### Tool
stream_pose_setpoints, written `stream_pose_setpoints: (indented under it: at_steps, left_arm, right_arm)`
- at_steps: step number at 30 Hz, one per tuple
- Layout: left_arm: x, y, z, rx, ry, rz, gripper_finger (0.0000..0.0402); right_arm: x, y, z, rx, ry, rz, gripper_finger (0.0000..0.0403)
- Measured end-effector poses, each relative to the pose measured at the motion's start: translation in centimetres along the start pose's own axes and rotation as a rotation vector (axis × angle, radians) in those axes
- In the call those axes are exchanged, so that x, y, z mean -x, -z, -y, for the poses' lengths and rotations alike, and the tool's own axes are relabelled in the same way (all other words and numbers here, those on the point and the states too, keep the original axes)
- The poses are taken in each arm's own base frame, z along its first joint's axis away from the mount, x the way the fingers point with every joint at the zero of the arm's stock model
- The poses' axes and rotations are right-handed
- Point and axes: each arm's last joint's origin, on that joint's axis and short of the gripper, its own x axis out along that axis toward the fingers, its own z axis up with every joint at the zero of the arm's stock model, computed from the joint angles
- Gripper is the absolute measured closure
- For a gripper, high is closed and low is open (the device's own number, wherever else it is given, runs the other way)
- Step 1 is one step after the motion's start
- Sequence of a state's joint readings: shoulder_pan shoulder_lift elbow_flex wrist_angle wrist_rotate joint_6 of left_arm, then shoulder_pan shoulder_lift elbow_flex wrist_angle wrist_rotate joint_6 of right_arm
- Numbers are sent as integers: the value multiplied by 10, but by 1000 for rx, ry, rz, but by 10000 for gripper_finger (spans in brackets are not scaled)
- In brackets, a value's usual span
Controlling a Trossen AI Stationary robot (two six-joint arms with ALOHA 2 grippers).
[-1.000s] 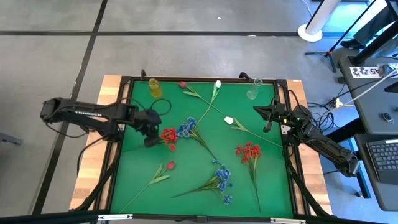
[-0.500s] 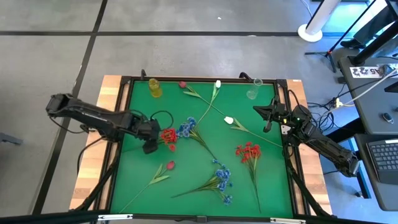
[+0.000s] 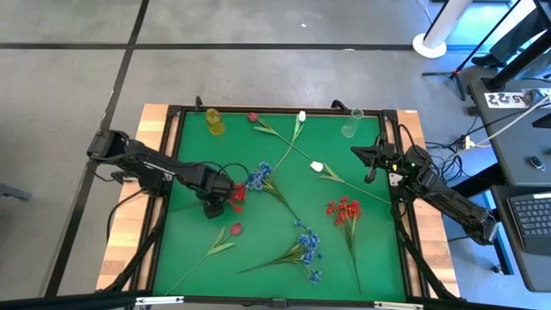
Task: Sort flowers into vase by color
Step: Put the left orange flowers into the yellow vase
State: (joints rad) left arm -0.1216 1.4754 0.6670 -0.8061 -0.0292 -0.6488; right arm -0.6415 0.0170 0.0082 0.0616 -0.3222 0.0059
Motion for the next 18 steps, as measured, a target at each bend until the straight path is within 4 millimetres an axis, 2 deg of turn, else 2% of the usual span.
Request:
stream_pose_setpoints:
  at_steps: [5,9,13,18]
  left_arm:
    - [-3,-2,-1,8,11,-25,174]
    - [-2,-5,-4,32,35,-27,204]
    - [1,-9,-4,23,40,-17,258]
    - [10,-18,-1,10,11,43,352]
  right_arm:
    - [0,0,0,0,0,0,402]
    - [0,0,0,0,0,0,402]
    - [0,0,0,0,1,0,402]
    - [0,0,0,0,0,0,402]
